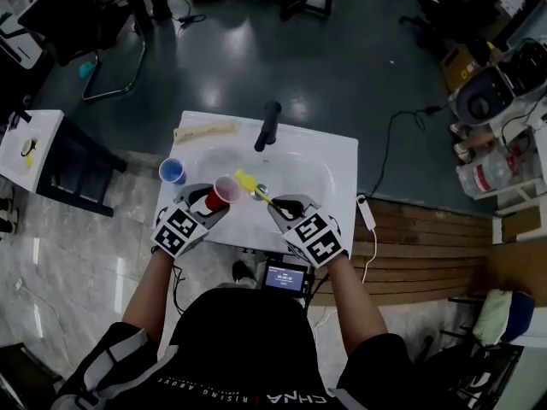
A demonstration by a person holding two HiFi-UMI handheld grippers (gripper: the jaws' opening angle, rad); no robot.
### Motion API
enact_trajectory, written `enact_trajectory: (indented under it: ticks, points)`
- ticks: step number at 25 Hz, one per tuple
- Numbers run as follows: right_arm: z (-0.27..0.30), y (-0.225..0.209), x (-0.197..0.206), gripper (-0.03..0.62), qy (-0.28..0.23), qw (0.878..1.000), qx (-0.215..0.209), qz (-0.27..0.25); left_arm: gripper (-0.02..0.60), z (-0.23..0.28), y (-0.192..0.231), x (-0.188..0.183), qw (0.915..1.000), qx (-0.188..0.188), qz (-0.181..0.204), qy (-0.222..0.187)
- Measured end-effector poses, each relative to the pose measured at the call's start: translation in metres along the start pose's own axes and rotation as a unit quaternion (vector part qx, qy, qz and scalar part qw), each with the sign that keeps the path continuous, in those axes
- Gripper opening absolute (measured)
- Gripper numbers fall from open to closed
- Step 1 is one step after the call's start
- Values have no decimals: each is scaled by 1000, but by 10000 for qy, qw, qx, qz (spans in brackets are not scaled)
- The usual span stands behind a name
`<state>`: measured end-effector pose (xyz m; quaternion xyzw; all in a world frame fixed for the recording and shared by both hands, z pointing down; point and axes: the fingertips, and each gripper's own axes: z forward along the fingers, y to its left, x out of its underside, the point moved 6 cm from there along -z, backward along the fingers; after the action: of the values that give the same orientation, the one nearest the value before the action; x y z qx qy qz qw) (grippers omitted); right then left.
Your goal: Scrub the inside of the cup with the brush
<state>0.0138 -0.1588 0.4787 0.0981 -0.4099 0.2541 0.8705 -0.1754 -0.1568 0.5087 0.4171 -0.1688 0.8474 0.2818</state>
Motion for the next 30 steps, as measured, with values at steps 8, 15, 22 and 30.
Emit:
enact_trajectory:
  ticks: [8, 15, 22, 30]
  points:
    - [12, 5, -11, 38, -523, 9959, -286, 684, 232, -33, 15, 19, 9956, -417, -512, -659]
    - [22, 8, -22, 38, -826, 9906, -481, 982, 232, -61, 21, 41, 9857, -847, -957, -1094]
    - [34, 10, -31, 38, -939, 9879, -638, 1059, 232, -81, 22, 72, 9729, -1300, -1349, -1355]
    - [47, 16, -38, 38, -893, 9881, -752, 997, 232, -85, 20, 102, 9612, -1749, -1538, -1476]
